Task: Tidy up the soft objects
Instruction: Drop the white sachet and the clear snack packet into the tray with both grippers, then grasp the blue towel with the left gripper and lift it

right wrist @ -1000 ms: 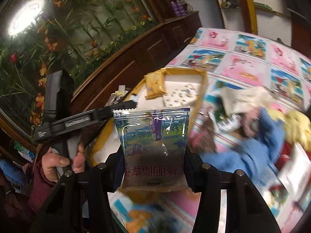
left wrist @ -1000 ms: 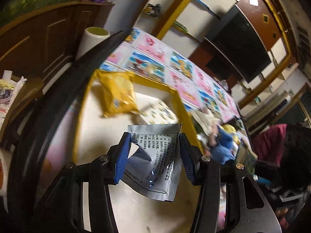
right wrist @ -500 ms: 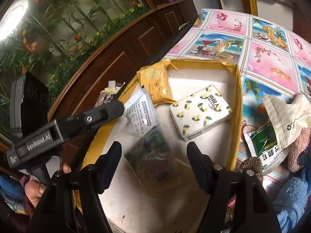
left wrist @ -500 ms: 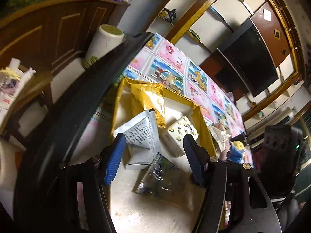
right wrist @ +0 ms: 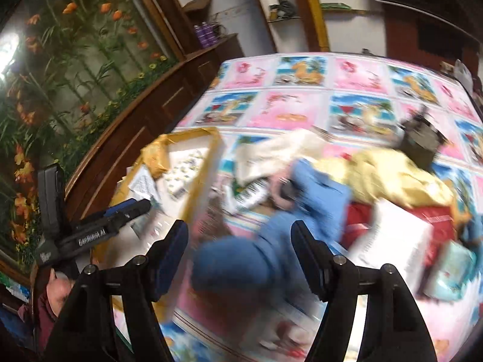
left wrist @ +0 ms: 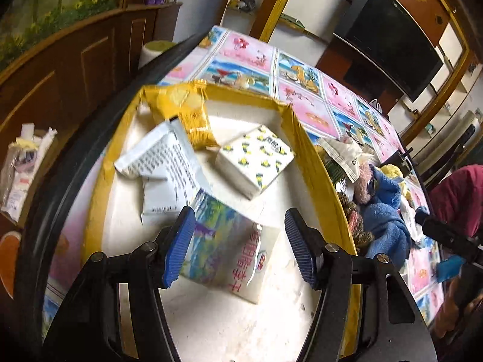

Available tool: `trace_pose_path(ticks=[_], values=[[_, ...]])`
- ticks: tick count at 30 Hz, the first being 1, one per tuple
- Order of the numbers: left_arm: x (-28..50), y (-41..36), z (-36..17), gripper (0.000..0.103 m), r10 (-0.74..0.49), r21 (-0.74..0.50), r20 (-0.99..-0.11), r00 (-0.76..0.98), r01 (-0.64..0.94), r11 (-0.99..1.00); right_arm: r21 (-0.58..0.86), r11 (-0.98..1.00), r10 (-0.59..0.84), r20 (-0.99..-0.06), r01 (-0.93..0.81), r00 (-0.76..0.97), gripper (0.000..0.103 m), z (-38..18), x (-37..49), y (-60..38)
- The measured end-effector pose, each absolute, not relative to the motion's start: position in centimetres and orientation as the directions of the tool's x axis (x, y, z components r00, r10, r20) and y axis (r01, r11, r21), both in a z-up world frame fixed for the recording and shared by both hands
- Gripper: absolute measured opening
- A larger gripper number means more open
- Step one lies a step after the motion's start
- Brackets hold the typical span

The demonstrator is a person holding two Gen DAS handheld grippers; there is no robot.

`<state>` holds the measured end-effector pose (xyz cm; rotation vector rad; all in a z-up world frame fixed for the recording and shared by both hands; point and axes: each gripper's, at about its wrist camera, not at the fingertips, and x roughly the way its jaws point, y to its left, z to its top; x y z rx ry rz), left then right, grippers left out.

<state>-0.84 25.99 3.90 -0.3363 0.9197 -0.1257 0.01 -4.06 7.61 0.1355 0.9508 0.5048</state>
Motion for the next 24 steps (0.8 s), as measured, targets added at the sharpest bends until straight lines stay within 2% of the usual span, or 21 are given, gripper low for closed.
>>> trace_pose_path(ticks=[3,6,10,15,20,24], values=[[-1.7,26.3,4.0,0.062,-0.243,-0.333,-0.765,0.597,-0.044,0.942,0.331,0.888,0.452,-0.756,-0.319,0.474,0.071,6.8,-0.7,-7.0],[-3.2,24.8,5.4,0.062,-0.268,-0.322,-0.75,0.605,0.021,0.947,0.319,0.899,0.433,-0.747,-0.299,0.504,0.071,6.8,-1.5,-9.9],[-3.6,19.3,7.5,0.062,-0.289,-0.234,-0.751,0.594,0.17,0.957,0.307,0.913,0.407,-0.731,-0.27,0.547,0.071,6.8,-2.6,-12.7],[-2.4,12.1,7.9,0.062,-0.284,-0.112,-0.783,0.554,0.325,0.939,0.379,0.898,0.437,-0.712,-0.224,0.55,0.071,6.0,-3.5,-16.6],[-0.3,8.9,7.0,0.062,-0.227,-0.03,-0.804,0.55,0.343,0.939,0.412,0.891,0.442,-0.697,-0.189,0.565,0.071,5.4,-4.2,-19.7],[1.1,8.0,6.2,0.062,-0.208,-0.022,-0.823,0.529,0.336,0.942,0.433,0.888,0.437,-0.688,-0.155,0.579,0.071,4.9,-4.2,-21.7]])
